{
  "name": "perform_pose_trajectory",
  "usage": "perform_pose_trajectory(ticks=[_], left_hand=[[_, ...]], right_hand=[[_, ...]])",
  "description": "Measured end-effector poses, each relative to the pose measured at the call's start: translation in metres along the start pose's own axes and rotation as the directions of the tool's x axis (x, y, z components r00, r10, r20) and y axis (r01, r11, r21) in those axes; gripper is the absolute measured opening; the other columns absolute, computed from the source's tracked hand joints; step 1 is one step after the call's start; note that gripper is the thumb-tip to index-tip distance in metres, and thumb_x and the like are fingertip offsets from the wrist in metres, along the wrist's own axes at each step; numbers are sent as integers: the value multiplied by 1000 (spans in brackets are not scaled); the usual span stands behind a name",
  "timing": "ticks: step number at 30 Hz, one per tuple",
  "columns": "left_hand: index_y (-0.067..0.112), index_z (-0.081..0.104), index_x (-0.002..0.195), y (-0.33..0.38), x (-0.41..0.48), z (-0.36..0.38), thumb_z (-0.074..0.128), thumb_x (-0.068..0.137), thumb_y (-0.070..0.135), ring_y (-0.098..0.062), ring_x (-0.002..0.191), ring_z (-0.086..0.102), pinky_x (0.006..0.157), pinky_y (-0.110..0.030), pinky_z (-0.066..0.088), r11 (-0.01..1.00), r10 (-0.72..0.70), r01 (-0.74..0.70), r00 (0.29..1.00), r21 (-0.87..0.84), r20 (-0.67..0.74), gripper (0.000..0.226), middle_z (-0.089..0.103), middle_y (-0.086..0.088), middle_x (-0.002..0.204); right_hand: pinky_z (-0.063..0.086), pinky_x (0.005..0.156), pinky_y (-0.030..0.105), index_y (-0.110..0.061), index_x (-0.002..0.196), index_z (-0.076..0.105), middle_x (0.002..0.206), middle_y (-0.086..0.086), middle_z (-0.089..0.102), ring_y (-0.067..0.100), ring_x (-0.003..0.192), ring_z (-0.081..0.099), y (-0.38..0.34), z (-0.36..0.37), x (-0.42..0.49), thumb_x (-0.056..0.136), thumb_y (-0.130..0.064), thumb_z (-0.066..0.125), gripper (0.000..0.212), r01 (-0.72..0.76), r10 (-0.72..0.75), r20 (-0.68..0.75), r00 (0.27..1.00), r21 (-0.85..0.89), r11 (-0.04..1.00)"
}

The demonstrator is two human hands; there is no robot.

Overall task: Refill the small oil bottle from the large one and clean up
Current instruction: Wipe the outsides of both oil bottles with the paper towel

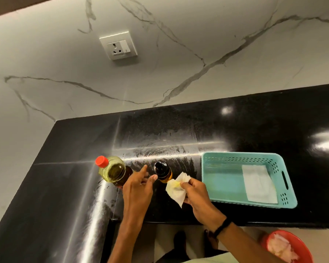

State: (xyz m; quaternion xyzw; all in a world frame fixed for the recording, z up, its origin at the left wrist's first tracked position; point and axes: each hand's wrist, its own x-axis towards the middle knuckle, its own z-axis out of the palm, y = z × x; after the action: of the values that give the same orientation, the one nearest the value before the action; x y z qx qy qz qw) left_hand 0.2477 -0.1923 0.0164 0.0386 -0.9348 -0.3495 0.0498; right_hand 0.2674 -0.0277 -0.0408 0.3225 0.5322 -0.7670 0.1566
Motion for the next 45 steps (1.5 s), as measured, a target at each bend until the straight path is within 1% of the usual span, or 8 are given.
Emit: perform_pose_trajectory(ticks=[3, 8, 15, 18, 24, 37, 40, 45], left_hand=[[18, 68, 124, -14, -24, -13, 79, 81, 31, 1, 78, 62, 66, -8, 42, 990, -141, 141, 990, -9, -29, 47, 67, 12, 86], [17, 73, 116, -42, -44, -40, 80, 79, 31, 9, 75, 58, 59, -1, 36, 955, -291, 294, 953, 25, -80, 39, 71, 10, 87], [18, 49, 143, -80, -16, -77, 84, 74, 38, -11, 97, 61, 83, -32, 54, 937, -348, 347, 937, -22, -36, 80, 63, 7, 109], [32, 55, 130, -80, 8, -86, 87, 71, 28, -16, 103, 58, 87, -35, 50, 969, -240, 243, 968, -36, 79, 67, 58, 7, 109], [36, 65, 105, -102, 47, -92, 90, 62, 27, -2, 96, 61, 84, -31, 53, 989, -102, 117, 983, -93, 150, 51, 64, 13, 106], [32, 65, 99, -115, 105, -88, 89, 56, 36, 0, 86, 64, 73, -23, 54, 988, 47, -14, 975, -153, 215, 50, 66, 14, 96], [30, 64, 96, -97, 132, -91, 90, 60, 28, -1, 85, 63, 68, -14, 46, 977, 110, -67, 970, -201, 215, 44, 66, 13, 94], [28, 57, 92, -78, 195, -84, 91, 59, 32, -10, 84, 57, 70, -24, 47, 981, 159, -122, 953, -154, 256, 48, 58, 7, 93]], right_hand=[[59, 79, 38, -14, 100, 71, 91, -2, 73, 17, 88, 70, -3, -1, -4, 92, -20, 65, 12, 175, -185, -4, 983, -299, 938], [55, 73, 31, -18, 97, 70, 86, -5, 71, 14, 81, 67, -20, 4, -13, 89, -39, 67, 22, 346, -345, 155, 926, -717, 605], [47, 63, 26, -19, 88, 63, 76, -6, 64, 13, 72, 59, -53, 47, -31, 87, -43, 67, 25, 473, -277, 396, 876, -821, 320], [38, 58, 19, -20, 96, 63, 78, -10, 56, 12, 76, 54, -65, 78, -32, 86, -38, 71, 22, 516, -221, 471, 854, -825, 232], [42, 99, 27, -25, 135, 57, 131, 0, 63, 19, 123, 55, -76, 138, -22, 82, -24, 78, 57, 539, -191, 505, 842, -810, 232], [51, 75, 18, -33, 100, 77, 94, -14, 76, 2, 93, 66, -96, 173, 20, 61, -19, 90, 44, 488, -264, 417, 870, -806, 334], [55, 77, 21, -34, 98, 77, 90, -14, 76, -2, 87, 67, -120, 175, 30, 60, -19, 91, 43, 492, -318, 394, 862, -802, 338], [56, 82, 28, -27, 98, 77, 94, -8, 76, 6, 89, 67, -163, 183, 55, 64, -17, 89, 37, 480, -373, 353, 858, -811, 335]])
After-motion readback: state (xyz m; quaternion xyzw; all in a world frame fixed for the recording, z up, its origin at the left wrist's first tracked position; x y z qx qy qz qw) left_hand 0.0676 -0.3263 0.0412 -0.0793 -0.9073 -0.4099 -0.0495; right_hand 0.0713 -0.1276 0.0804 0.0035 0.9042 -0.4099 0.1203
